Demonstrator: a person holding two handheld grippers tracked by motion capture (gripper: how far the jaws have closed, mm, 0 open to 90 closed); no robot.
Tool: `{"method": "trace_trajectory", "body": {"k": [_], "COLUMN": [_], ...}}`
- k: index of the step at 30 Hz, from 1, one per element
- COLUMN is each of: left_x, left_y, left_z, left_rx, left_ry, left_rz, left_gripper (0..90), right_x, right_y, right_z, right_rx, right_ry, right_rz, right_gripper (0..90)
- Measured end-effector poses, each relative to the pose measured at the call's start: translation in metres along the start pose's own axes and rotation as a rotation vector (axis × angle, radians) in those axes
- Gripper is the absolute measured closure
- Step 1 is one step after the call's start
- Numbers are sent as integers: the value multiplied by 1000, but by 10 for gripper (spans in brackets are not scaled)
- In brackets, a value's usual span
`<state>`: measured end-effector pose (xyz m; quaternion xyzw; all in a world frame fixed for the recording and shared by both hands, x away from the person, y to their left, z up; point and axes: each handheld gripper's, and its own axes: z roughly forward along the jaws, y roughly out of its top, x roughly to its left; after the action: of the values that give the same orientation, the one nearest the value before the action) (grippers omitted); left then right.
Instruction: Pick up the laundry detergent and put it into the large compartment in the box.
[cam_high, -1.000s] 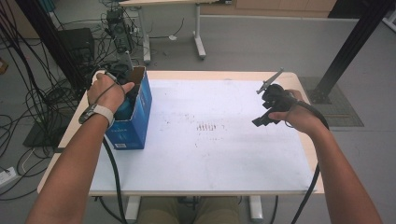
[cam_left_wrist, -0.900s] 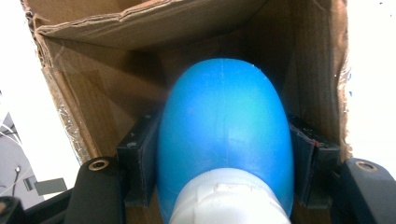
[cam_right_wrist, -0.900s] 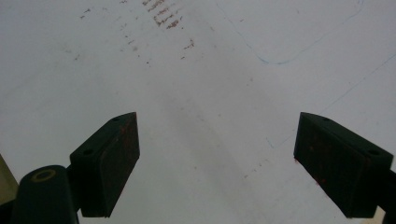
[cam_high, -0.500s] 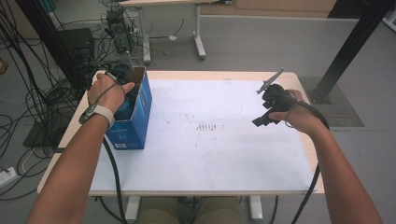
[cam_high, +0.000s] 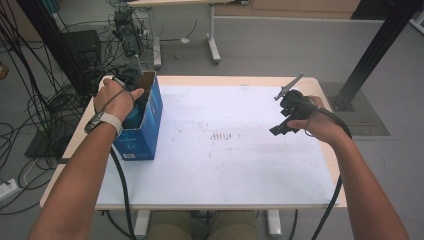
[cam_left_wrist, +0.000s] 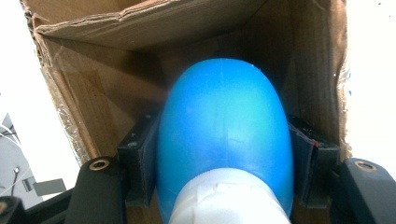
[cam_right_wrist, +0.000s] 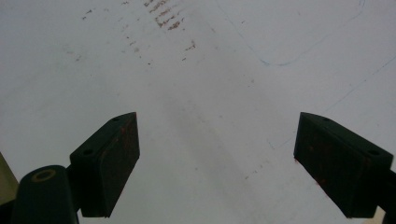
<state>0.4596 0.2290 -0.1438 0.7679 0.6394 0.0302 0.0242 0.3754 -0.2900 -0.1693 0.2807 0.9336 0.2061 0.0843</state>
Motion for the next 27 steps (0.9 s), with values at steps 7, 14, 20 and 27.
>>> {"method": "trace_trajectory", "body": {"k": [7,14,20,27], "left_x": [0,0,-1,1], "left_y": [0,0,0,-1], "left_z": [0,0,0,0], "left_rx": [-1,0,1,-5], "left_ry": [2,3,3,7], "left_rz": [1,2,-1,5], "left_gripper": [365,365,365,319], "right_x": [0,0,0,0], "right_y": [-1,-1,-1,-2], "right_z": [-1,-1,-2,-1], "right_rx": [0,0,0,2], "right_ry": [-2,-3,-4,-4], "right_rz": [3,2,2,4], "right_gripper": [144,144,144,144]}}
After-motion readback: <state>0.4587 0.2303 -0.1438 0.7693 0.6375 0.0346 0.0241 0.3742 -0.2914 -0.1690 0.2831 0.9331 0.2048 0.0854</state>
